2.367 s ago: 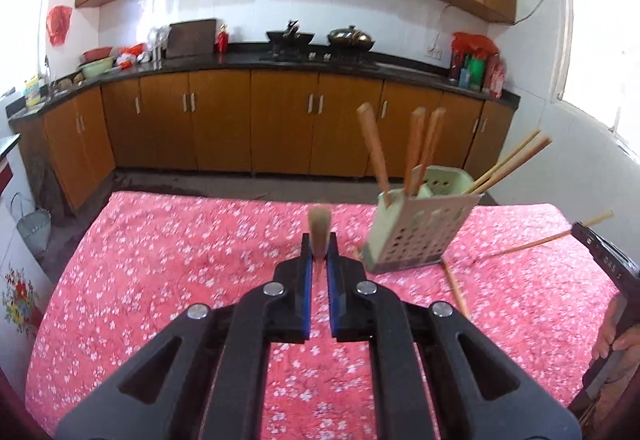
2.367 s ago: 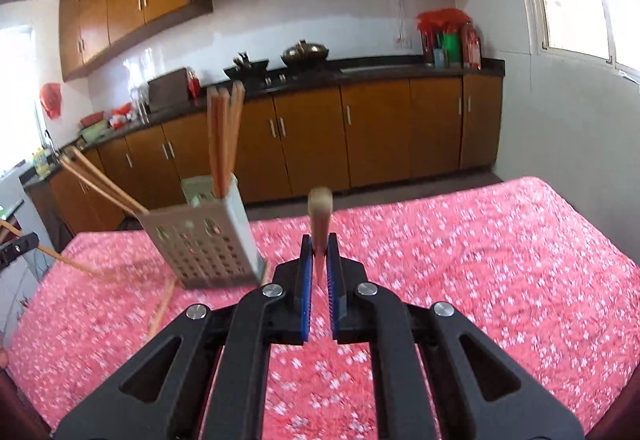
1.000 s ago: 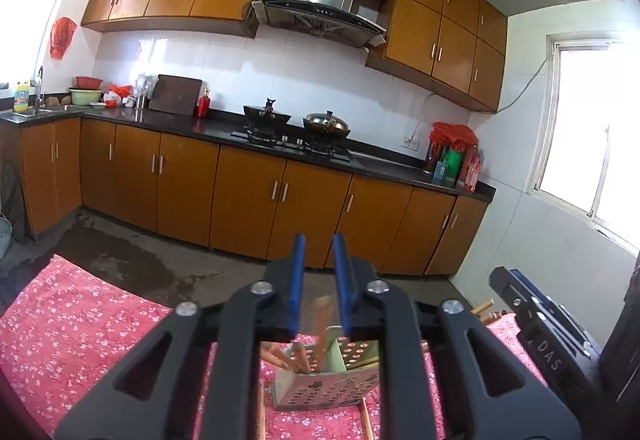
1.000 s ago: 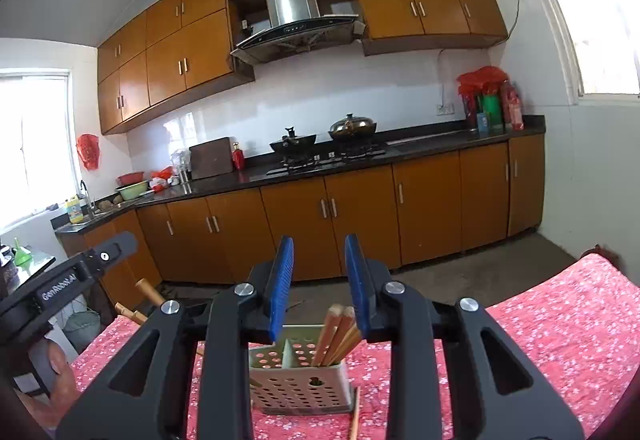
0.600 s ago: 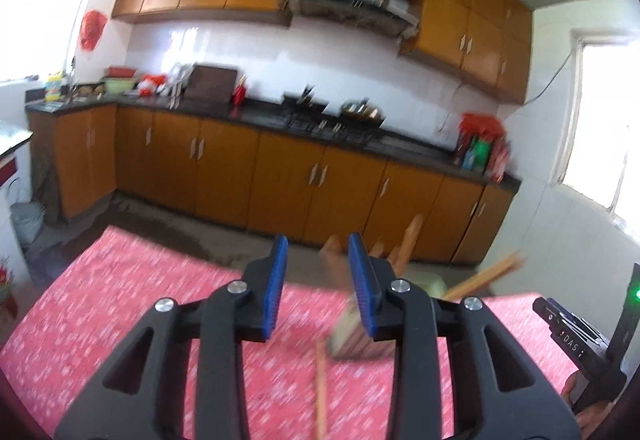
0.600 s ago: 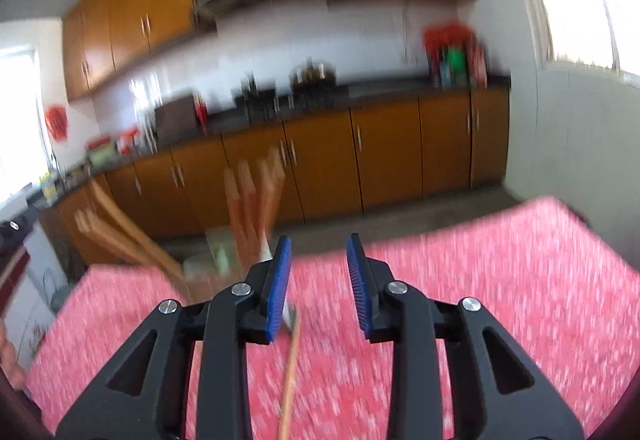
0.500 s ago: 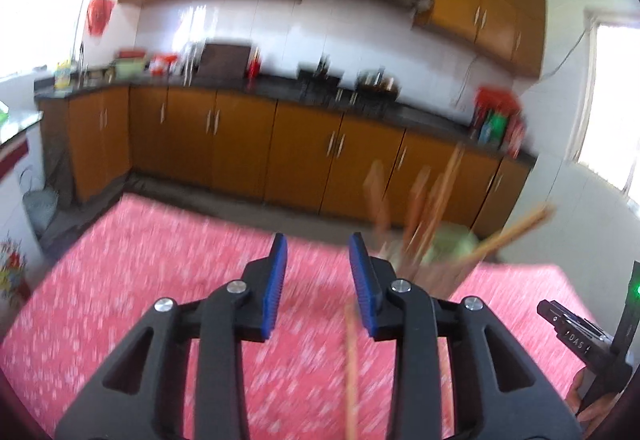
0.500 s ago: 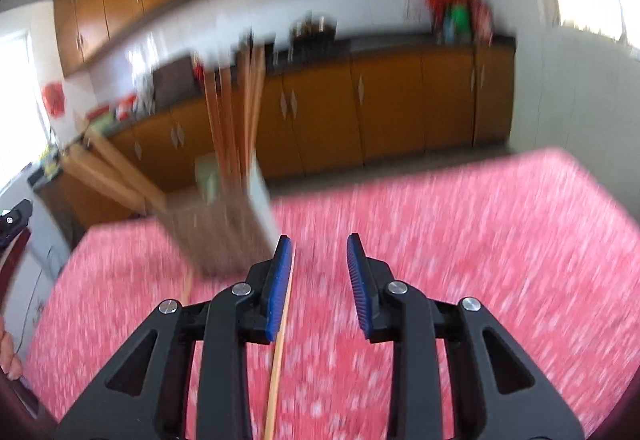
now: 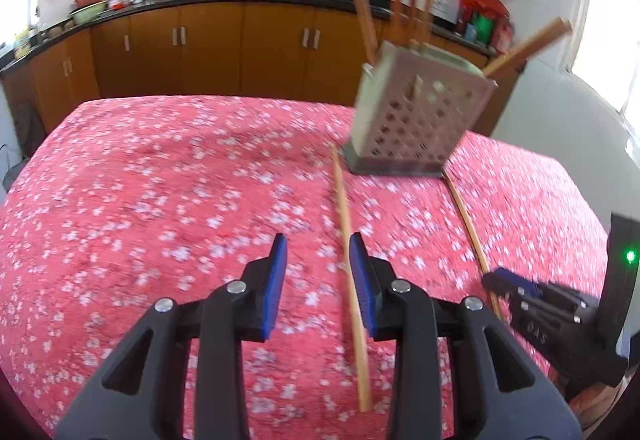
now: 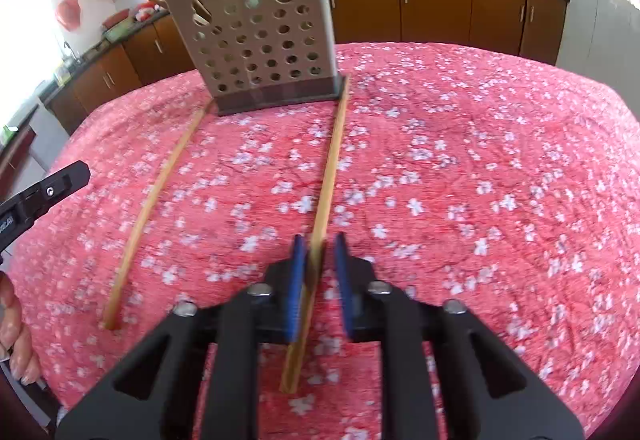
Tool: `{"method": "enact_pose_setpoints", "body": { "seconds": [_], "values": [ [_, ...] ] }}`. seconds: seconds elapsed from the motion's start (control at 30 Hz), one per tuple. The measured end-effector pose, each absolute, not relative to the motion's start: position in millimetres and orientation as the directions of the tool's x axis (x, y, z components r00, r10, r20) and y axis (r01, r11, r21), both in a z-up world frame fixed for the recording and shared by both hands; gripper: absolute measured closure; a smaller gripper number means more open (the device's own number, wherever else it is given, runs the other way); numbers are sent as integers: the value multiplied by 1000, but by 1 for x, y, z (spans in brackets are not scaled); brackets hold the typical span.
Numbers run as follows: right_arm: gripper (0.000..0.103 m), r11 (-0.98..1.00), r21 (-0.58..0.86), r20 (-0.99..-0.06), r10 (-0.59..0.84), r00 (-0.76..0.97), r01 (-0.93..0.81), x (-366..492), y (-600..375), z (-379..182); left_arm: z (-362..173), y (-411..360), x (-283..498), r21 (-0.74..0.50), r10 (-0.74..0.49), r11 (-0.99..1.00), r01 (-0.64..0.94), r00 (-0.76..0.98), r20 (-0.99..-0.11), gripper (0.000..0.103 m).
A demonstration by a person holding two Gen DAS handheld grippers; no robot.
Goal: Organize utensils
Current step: 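Lower the left tool onto a chopstick while the right tool grasps another, then hold the grasped chopsticks closed in both tools on the table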
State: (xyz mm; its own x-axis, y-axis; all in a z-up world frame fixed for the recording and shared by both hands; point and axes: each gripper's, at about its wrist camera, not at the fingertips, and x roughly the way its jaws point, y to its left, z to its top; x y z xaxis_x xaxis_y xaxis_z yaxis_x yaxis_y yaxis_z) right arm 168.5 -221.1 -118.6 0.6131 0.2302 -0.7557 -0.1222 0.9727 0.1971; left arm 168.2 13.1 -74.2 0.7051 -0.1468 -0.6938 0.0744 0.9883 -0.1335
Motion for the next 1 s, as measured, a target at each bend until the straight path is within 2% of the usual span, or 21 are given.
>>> {"method": "enact_pose_setpoints", "body": {
  "seconds": [0.3,0.37,0.43,0.7,0.83,1.0],
  "values": [
    [95,976,215,-755,179,631,-20,170,-255,-120,-105,-19,177,-63,-122,991,115,628,-769,71],
    [95,977,212,-755,178,631,-22,170,-256,-119,-113,-24,180,-31,-93,993,112,609,-788,87],
    [95,978,207,-754,175,633,-24,169,-257,-119,-117,-23,181,-8,-67,995,98,611,-789,95],
    [95,985,170,-751,143,644,-21,183,-261,-121,-115,27,210,-4,16,1000,-31,609,-793,94],
    [95,988,155,-753,124,646,-9,196,-267,-122,-115,52,218,6,45,998,-66,619,-784,91],
    [95,989,147,-755,116,646,-5,210,-271,-124,-114,60,222,-12,36,997,-74,624,-781,90]
  ]
}}
